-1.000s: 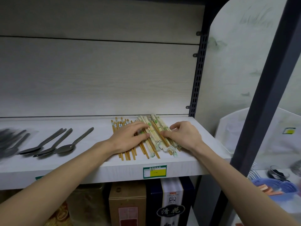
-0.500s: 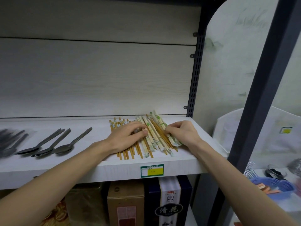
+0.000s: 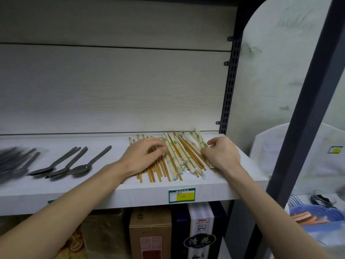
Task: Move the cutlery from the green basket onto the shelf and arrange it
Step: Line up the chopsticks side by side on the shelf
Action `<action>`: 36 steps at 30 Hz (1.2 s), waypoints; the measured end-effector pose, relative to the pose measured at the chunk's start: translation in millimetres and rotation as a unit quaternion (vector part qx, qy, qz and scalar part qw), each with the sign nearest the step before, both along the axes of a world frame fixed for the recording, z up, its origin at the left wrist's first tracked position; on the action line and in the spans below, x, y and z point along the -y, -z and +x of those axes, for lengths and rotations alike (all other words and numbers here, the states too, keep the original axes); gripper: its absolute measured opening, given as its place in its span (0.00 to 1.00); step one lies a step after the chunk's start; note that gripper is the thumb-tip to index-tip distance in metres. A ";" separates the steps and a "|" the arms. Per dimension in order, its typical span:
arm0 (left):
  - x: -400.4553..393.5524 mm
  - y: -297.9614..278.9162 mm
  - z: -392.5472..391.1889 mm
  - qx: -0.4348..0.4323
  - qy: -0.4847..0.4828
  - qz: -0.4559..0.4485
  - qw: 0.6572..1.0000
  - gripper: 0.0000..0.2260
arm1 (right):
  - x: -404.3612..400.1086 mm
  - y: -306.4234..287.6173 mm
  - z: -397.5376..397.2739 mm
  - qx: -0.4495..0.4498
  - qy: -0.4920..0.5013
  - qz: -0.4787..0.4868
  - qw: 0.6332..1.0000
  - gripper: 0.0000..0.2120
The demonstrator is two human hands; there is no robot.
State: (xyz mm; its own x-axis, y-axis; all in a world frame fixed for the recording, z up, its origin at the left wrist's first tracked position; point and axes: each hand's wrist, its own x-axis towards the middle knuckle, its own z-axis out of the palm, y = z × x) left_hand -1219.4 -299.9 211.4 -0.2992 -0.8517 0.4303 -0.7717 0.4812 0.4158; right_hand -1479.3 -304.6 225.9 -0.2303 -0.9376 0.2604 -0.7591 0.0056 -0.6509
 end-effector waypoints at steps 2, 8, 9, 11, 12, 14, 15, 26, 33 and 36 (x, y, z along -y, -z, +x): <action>-0.4 -0.2 1.6 -0.019 0.011 0.011 1.000 0.14 | -1.4 -1.1 -0.6 0.003 -0.001 -0.002 1.000 0.19; -2.0 -2.9 -2.1 0.002 0.031 0.017 0.999 0.13 | -8.9 -12.6 -13.2 0.062 -0.064 0.033 0.995 0.08; -1.7 -2.8 -1.8 0.003 0.030 0.017 0.999 0.13 | -10.7 -16.6 -15.5 0.063 -0.085 0.039 0.994 0.06; -1.9 -2.3 -1.9 0.005 0.030 0.018 0.999 0.13 | -12.3 -21.0 -19.3 0.040 -0.116 0.048 0.991 0.07; -1.9 -2.1 -2.2 0.005 0.030 0.019 0.999 0.14 | -12.5 -21.2 -19.7 0.022 -0.120 0.050 0.991 0.08; -1.9 -1.8 -2.1 0.000 0.031 0.026 0.999 0.14 | -12.2 -16.9 -16.5 -0.022 -0.109 0.023 0.994 0.12; -2.1 -2.0 -2.0 -0.002 0.032 0.028 0.999 0.14 | -12.8 -13.8 -13.1 -0.048 -0.104 -0.006 0.993 0.14; -1.7 -3.5 -2.4 0.009 0.020 0.019 1.000 0.12 | -23.4 -6.5 38.8 -0.204 -0.176 -0.074 0.960 0.24; 0.4 -2.2 -2.8 0.046 0.011 0.041 0.998 0.16 | -21.6 -5.8 39.4 -0.149 -0.174 -0.049 0.972 0.15; 1.4 -1.3 -2.4 0.054 0.009 0.043 0.998 0.17 | -20.9 -5.6 38.8 -0.110 -0.180 -0.038 0.977 0.13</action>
State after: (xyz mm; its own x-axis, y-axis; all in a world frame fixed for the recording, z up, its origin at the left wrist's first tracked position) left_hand -1221.8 -301.3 212.7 -0.3551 -0.8784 0.3199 -0.8059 0.4610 0.3715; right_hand -1440.5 -283.7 231.5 0.1802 -0.9239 0.3376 -0.8246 -0.3290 -0.4602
